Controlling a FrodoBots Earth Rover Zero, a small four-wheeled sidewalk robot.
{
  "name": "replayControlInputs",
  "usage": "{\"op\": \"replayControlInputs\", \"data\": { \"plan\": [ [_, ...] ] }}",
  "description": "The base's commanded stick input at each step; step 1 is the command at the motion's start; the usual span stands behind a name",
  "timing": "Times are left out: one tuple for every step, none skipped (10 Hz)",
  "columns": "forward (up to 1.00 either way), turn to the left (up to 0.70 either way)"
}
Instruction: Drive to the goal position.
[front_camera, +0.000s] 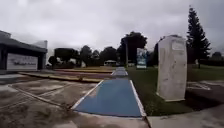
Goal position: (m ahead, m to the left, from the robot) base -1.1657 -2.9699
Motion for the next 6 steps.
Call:
{"op": "replayControlInputs", "data": {
  "plan": [
    [0.70, 0.00],
    [0.70, 0.00],
    [0.70, 0.00],
    [0.70, 0.00],
    [0.70, 0.00],
    [0.70, 0.00]
  ]
}}
